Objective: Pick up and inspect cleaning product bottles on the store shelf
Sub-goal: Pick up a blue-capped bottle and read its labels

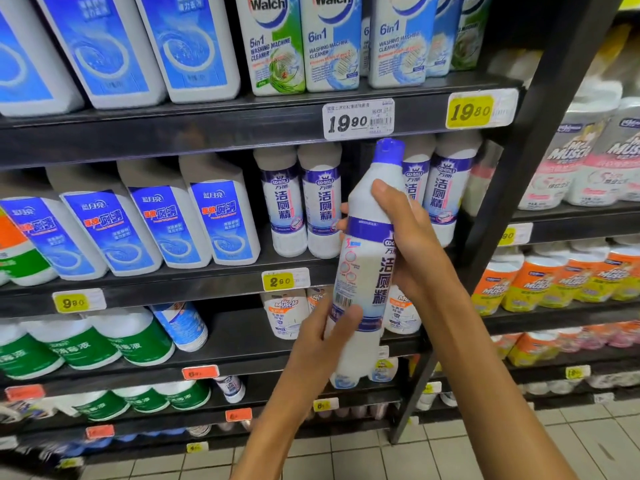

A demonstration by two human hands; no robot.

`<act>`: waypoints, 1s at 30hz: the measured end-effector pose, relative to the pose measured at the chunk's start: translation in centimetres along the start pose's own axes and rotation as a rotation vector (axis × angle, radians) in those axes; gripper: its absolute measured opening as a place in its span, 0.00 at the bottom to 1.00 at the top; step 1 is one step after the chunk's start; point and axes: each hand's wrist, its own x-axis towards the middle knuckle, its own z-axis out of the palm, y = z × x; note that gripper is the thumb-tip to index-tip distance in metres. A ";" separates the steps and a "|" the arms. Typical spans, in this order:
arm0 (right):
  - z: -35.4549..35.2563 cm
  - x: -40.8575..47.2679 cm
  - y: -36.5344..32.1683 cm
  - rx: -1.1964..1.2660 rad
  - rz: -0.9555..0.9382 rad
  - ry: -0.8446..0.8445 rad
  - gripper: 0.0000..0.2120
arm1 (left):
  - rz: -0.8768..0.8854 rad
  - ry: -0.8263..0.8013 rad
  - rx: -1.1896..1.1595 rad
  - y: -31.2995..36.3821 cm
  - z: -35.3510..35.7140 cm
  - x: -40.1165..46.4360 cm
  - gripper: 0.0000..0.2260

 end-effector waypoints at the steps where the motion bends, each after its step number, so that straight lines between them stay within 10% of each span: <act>1: 0.1 -0.2 -0.1 -0.061 -0.045 0.002 0.18 | 0.051 0.021 0.077 0.0 0.2 0.1 0.23; 8: -1.2 -3.0 -2.2 -0.386 -0.164 -0.469 0.29 | 0.174 0.097 0.279 -1.2 -0.2 1.1 0.26; 15: -1.2 -4.7 -1.6 -0.571 -0.299 -0.587 0.34 | 0.215 0.123 0.289 -1.8 -0.7 2.0 0.25; 25: -1.9 -2.2 -0.7 0.123 -0.084 -0.453 0.37 | 0.104 -0.281 0.064 -1.6 -1.9 1.5 0.25; 30: -0.5 -1.3 0.2 -0.143 -0.113 -0.114 0.24 | -0.028 -0.169 -0.103 -2.8 -0.8 1.9 0.34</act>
